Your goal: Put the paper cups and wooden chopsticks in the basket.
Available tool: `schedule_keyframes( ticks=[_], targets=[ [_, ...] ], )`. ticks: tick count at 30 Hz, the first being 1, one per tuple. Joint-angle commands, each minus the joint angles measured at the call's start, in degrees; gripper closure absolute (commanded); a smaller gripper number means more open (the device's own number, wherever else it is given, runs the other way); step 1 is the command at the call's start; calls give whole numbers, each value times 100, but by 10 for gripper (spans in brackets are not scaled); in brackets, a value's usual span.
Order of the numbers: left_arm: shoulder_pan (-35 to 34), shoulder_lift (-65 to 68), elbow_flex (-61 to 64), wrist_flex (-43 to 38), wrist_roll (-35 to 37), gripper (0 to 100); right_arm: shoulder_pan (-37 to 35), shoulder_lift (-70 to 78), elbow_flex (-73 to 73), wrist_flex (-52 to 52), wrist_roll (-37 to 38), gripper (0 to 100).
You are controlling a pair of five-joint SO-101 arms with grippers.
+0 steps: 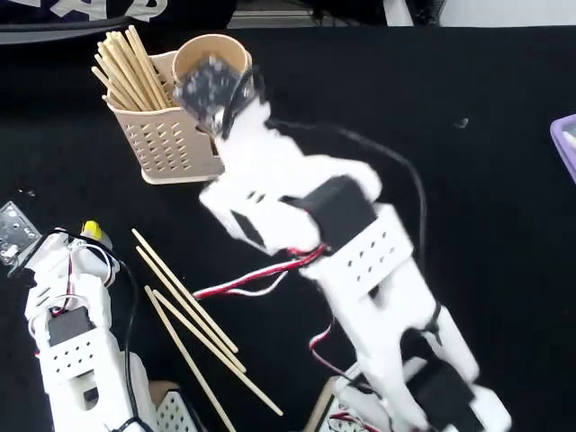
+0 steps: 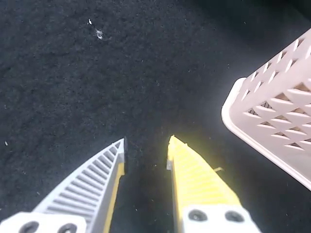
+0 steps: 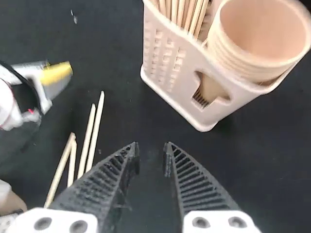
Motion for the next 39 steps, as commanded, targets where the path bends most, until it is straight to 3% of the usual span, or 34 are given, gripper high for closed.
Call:
schedule_keyframes(
  ticks=[1, 7, 11, 14, 21, 32, 39],
  targets=[
    [-40, -88, -75, -97, 53, 848, -264, -936, 2958, -1697, -44, 905],
    [-92, -88, -127, -97, 53, 848, -1134, -1147, 5015, -3279, -62, 815],
    [-136, -88, -163, -114, 53, 848, -1688, -690, 5587, -4229, -448, 811],
    [-576, -44, -347, -88, 79, 848, -1925, -31, 5640, -4747, -607, 809],
    [-1508, -44, -444, -123, 677, 847, -1934, 1314, 4971, -4782, -624, 808],
    [-1587, -44, -444, -123, 791, 847, -1855, 1560, 4778, -4712, -624, 810],
    [-1578, -44, -444, -123, 791, 847, -2040, 725, 4840, -4316, -844, 807]
  ],
)
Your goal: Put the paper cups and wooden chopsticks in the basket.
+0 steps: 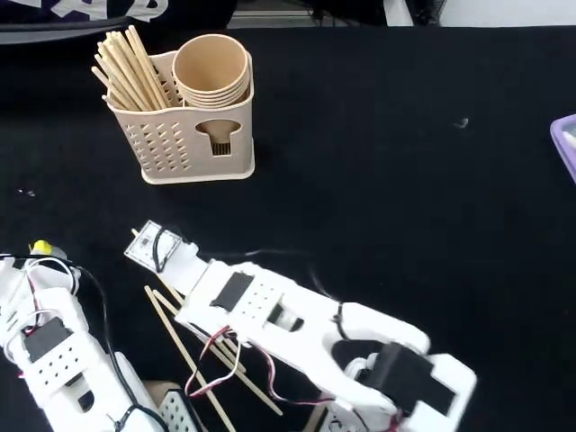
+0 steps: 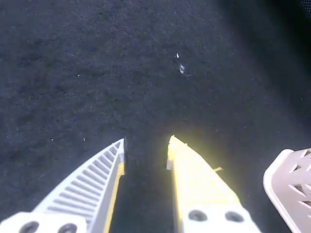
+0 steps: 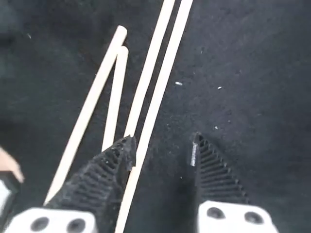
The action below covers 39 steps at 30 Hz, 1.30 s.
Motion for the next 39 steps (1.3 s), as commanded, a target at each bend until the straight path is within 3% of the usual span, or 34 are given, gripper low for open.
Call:
schedule_keyframes(
  ticks=[1, 9, 23, 28, 39],
  targets=[
    [-22, -44, -444, -123, 35, 847, -264, -611, -13, -62, -193, 807],
    [-13, -70, -444, -123, 35, 847, -422, 242, -22, -686, -193, 807],
    [-13, -79, -435, -114, 26, 846, 79, 1305, -1332, 835, -176, 814],
    [-13, -79, -435, -114, 26, 846, 53, 1349, -1349, 923, 26, 993],
    [-13, -88, -426, -123, 26, 845, 554, 1305, -1341, 1020, 70, 988]
  ],
)
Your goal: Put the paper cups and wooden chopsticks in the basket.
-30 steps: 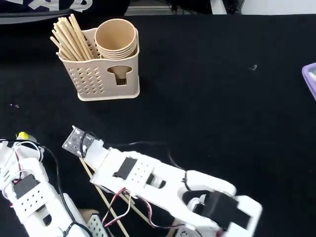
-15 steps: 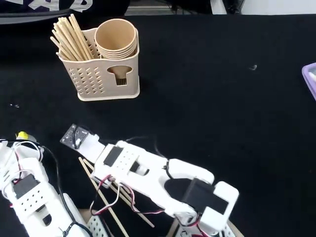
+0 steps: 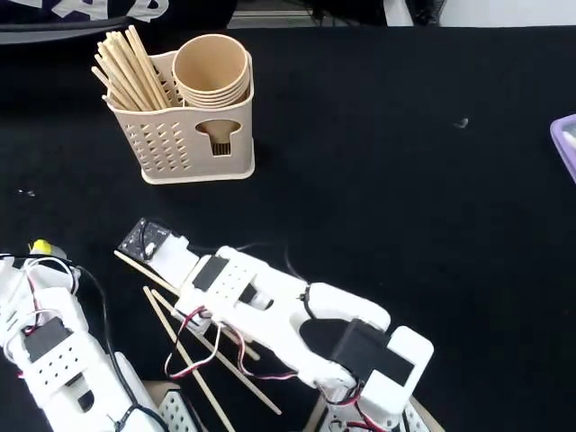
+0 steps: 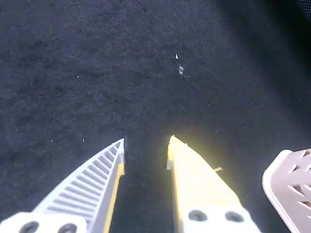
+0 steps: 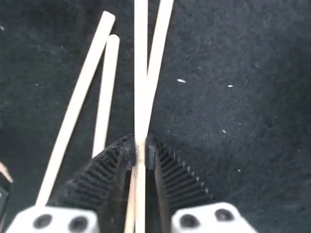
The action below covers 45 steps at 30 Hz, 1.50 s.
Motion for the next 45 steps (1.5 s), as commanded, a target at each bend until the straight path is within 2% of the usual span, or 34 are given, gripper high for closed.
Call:
schedule_keyframes(
  ticks=[1, 5, 11, 16, 19, 23, 30, 34, 39, 45],
  targets=[
    [-13, -88, -409, -123, 26, 845, 545, -119, -127, 255, 88, 988],
    [-13, -88, -409, -123, 26, 845, 993, -963, -4, 642, 88, 988],
    [-4, -88, -391, -123, 26, 845, 1477, -2791, 725, 659, 167, 988],
    [136, -88, -365, -97, 9, 846, 2110, -4418, 769, 615, 457, 988],
    [400, -88, -303, -105, 9, 847, 2136, -5209, 585, 70, 440, 987],
    [743, -88, -233, -88, -9, 848, 1978, -5631, 198, -1345, 440, 987],
    [1262, -97, -92, -88, -571, 848, 1538, -4611, -602, -4097, 448, 988],
    [1481, -97, -48, -88, -747, 848, 1547, -3398, -1077, -5099, 448, 988],
    [1569, -97, -48, -88, -826, 848, 1582, -1842, -2018, -5776, 484, 988],
    [1560, -97, -48, -88, -826, 848, 1723, -295, -3371, -5829, 448, 988]
  ],
)
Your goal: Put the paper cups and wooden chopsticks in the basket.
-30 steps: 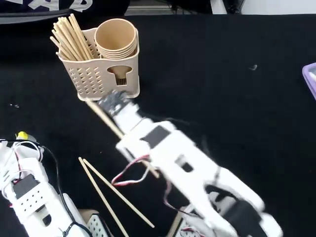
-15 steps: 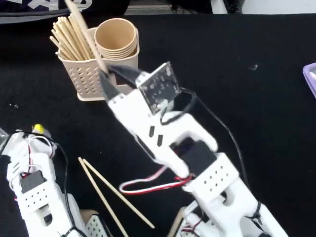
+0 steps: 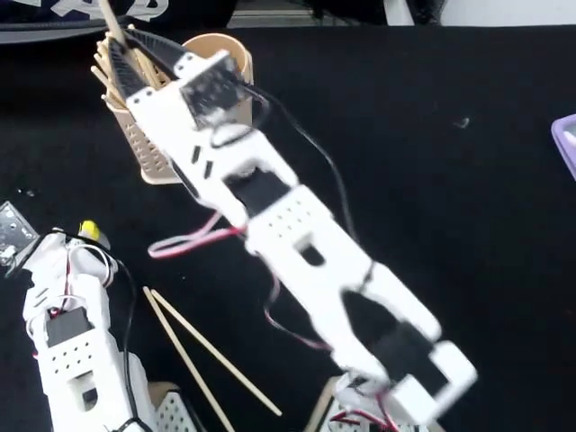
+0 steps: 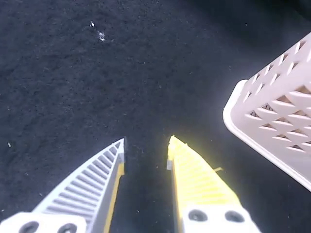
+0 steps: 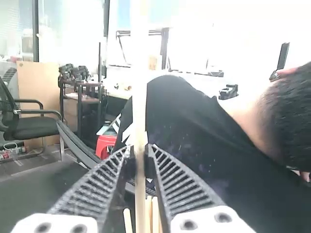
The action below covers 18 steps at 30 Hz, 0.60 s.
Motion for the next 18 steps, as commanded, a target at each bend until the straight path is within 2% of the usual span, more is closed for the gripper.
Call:
schedule_keyframes(
  ticks=[1, 10, 15, 18],
  targets=[
    [57, -97, -48, -88, -53, 848, 97, 884, -1130, -167, 35, 988],
    [57, -97, -48, -88, -53, 848, 229, 1253, -848, -105, 62, 978],
    [57, -97, -48, -88, -53, 848, 220, 1253, -1103, 1081, 35, 849],
    [57, -97, -48, -97, -53, 848, 229, 1253, -1525, 1688, 35, 864]
  ],
)
